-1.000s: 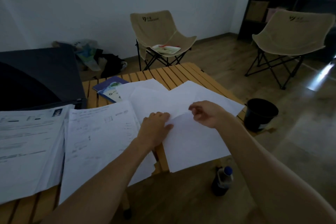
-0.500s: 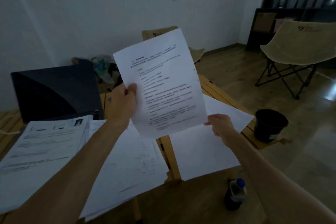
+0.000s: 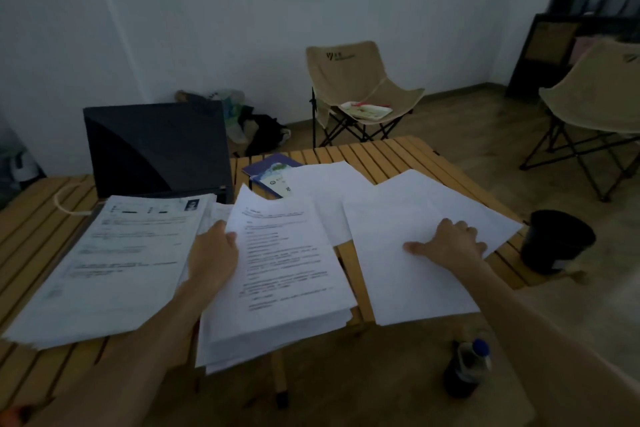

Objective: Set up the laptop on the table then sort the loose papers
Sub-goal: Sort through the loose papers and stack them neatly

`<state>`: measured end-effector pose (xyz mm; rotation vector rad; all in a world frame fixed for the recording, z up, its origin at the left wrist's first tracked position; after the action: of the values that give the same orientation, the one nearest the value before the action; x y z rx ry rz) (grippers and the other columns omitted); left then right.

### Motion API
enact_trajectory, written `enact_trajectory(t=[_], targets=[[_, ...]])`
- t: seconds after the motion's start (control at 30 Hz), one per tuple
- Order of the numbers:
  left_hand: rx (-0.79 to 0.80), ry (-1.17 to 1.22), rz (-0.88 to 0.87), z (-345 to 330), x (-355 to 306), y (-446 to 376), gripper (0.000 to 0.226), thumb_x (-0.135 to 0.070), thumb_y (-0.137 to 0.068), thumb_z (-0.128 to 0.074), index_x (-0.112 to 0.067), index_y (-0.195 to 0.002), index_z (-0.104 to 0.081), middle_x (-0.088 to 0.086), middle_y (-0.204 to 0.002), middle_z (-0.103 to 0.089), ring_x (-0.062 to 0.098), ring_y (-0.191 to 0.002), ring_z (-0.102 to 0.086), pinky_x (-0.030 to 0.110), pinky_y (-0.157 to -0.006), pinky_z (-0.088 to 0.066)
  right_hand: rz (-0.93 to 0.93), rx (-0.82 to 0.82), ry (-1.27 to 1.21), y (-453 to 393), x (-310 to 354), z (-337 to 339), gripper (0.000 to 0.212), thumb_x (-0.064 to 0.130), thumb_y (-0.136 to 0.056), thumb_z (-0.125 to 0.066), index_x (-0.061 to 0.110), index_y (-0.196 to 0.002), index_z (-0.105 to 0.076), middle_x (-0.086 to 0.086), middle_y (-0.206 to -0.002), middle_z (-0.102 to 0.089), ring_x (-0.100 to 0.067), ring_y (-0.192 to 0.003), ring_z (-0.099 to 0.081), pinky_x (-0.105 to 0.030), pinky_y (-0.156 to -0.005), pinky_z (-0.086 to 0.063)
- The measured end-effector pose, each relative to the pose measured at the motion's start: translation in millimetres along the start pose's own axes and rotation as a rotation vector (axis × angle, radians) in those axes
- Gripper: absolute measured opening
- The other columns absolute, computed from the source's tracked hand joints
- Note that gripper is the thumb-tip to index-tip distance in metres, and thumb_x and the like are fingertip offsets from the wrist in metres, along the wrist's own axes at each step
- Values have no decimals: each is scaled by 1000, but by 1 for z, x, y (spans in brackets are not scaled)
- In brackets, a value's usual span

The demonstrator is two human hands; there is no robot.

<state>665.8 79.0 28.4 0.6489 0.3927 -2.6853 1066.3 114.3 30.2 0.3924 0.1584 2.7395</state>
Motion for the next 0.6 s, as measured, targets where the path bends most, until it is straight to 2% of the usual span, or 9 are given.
enact_trajectory(t=[0.07, 0.17, 0.23, 0.33, 0.43, 0.47, 0.53, 0.6], targets=[[-19, -21, -5, -8, 6, 2, 27, -26, -102, -42, -7, -119, -52, 19, -106, -65, 36, -94, -62, 43, -78, -51, -39, 34, -7, -2, 3, 5, 95, 72, -70, -71, 8, -133, -41, -19, -143, -36, -40, -135, -33, -59, -109, -30], [-84, -18, -58, -12, 2, 3, 39, -25, -98, -53, -11, -133, -42, 18, -120, -58, 36, -104, -60, 47, -83, -50, -68, 50, -79, -11, -1, 9, 91, 67, -69, -77, 7, -130, -43, -20, -142, -38, -40, -134, -34, -58, -109, -33], [-144, -159, -142, -15, 1, 4, 54, -26, -95, -57, -14, -142, -35, 17, -136, -46, 34, -118, -52, 48, -96, -44, -65, 36, -128, -18, -6, 9, 83, 63, -70, -79, 7, -124, -47, -18, -134, -48, -38, -128, -43, -54, -108, -39], [-65, -337, -331, -24, 8, 6, 47, -31, -99, -47, -18, -144, -42, 9, -150, -38, 27, -137, -36, 45, -113, -27, -64, 48, -217, -17, -6, 11, 71, 53, -76, -79, 7, -122, -49, -16, -122, -56, -36, -117, -53, -52, -102, -45], [38, -284, -352, -31, 10, 9, 40, -25, -103, -35, -16, -140, -49, 6, -149, -42, 23, -138, -35, 40, -114, -20, -83, 23, -274, -10, 1, 21, 47, 25, -89, -68, 2, -126, -51, -16, -111, -57, -33, -101, -57, -43, -87, -51], [49, -267, -340, -30, 9, 10, 40, -24, -103, -34, -16, -139, -49, 6, -148, -43, 23, -137, -35, 39, -114, -21, -72, -4, -277, -7, 4, 27, 44, 17, -91, -62, 1, -130, -51, -16, -114, -58, -33, -102, -58, -42, -86, -52], [69, -208, -330, -27, 8, 8, 38, -23, -103, -37, -15, -137, -52, 6, -146, -45, 23, -135, -38, 39, -113, -25, 18, -97, -257, 2, 15, 45, 46, 10, -91, -56, 6, -136, -51, -15, -127, -60, -33, -110, -60, -44, -91, -54], [90, -88, -322, -19, 3, 5, 35, -23, -101, -45, -15, -132, -57, 5, -140, -52, 22, -128, -46, 36, -108, -32, 156, -217, -228, 25, 40, 70, 40, 8, -90, -53, 13, -129, -58, -8, -120, -66, -27, -101, -65, -41, -81, -57]])
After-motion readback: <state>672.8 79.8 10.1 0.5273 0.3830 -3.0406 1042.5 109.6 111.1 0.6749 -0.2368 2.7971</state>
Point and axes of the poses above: each hand's wrist, its own y-axis away from the middle knuckle, its own z-axis out of the back of the hand, x = y × z, the point moved 1 cm from there along -y, towards the middle knuckle
